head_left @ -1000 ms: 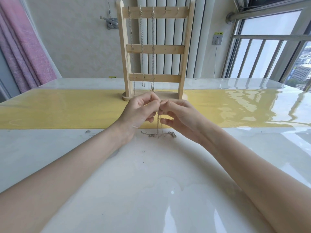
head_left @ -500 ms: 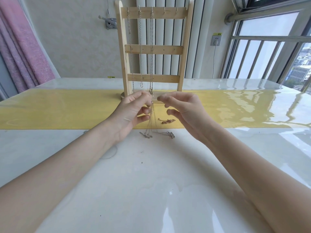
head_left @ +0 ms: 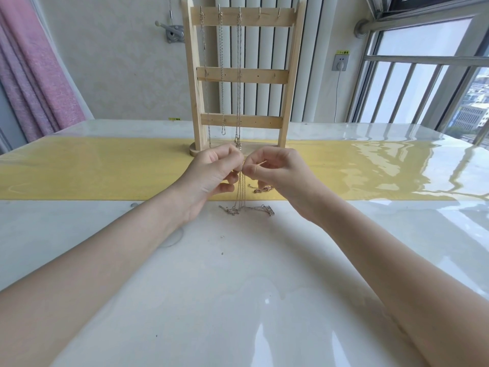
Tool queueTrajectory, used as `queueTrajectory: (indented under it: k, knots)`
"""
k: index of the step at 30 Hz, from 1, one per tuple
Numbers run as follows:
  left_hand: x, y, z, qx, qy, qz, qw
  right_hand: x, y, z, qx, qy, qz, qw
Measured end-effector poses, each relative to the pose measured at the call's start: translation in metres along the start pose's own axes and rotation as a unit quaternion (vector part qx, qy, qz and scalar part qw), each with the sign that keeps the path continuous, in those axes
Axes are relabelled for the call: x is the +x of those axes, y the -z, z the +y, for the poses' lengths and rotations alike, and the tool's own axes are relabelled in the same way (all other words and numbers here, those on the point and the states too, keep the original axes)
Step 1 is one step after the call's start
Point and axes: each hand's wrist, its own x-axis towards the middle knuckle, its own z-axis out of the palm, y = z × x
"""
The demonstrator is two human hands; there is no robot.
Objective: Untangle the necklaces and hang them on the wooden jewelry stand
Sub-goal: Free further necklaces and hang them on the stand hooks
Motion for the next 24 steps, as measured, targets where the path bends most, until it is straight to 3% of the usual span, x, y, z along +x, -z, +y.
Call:
queueTrajectory:
  k: [11,18,24]
  knots:
    - [0.000,-0.003,-0.001,0.002,0.022,0.027,0.999,-0.001,0.000,-0.010,-0.121,0.030,0.017,0.992]
    - [0.003,0.008,0.007,-0.187,0.082,0.017,0.979,0.001,0.012,-0.007,-0.061,0.000,0.045,0.997]
    - [0.003,0.005,0.006,-0.174,0.071,0.058,0.981,0.002,0.016,-0.002,0.093,-0.030,0.040,0.994]
